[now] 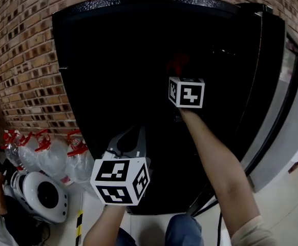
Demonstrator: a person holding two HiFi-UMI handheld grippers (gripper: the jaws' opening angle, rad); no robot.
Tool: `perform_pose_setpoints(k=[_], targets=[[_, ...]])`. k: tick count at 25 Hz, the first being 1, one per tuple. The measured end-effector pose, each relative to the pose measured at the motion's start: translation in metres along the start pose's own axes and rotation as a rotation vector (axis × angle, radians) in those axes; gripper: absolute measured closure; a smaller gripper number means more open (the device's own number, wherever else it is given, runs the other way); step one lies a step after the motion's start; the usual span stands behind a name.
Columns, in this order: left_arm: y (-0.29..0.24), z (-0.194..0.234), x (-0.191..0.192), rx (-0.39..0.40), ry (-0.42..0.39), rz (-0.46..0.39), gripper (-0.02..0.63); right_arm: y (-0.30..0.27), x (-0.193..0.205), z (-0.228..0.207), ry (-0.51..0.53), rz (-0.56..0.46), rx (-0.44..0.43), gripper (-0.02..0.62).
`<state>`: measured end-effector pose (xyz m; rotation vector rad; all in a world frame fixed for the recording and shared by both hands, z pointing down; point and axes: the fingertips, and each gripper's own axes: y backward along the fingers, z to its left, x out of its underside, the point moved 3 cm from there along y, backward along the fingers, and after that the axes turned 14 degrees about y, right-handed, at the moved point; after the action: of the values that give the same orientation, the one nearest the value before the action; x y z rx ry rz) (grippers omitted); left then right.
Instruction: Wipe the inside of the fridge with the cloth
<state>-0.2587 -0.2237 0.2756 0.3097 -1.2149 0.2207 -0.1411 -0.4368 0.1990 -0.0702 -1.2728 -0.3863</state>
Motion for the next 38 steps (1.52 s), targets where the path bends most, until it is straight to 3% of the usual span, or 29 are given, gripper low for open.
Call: perform_pose_setpoints(k=[13, 23, 28, 32, 38], targets=[[0.000, -0.014, -0.002, 0.009, -0.003, -0.023, 0.591, 0.099, -0.025, 0.009, -0.042, -0.097, -0.036, 0.538], [-0.001, -0.025, 0.007, 0.028, -0.022, 0.004, 0.591, 0.197, -0.028, 0.032, 0.049, -0.171, -0.044, 0.538], [0.000, -0.028, 0.008, 0.021, -0.023, 0.002, 0.591, 0.215, -0.027, 0.030, 0.086, -0.181, -0.031, 0.538], [0.008, -0.026, 0.007, 0.006, -0.021, -0.007, 0.591, 0.216, -0.029, 0.053, 0.092, -0.223, -0.121, 0.537], [0.041, -0.001, -0.007, -0.082, -0.014, -0.039, 0.591, 0.205, -0.032, 0.129, 0.085, -0.290, -0.369, 0.537]])
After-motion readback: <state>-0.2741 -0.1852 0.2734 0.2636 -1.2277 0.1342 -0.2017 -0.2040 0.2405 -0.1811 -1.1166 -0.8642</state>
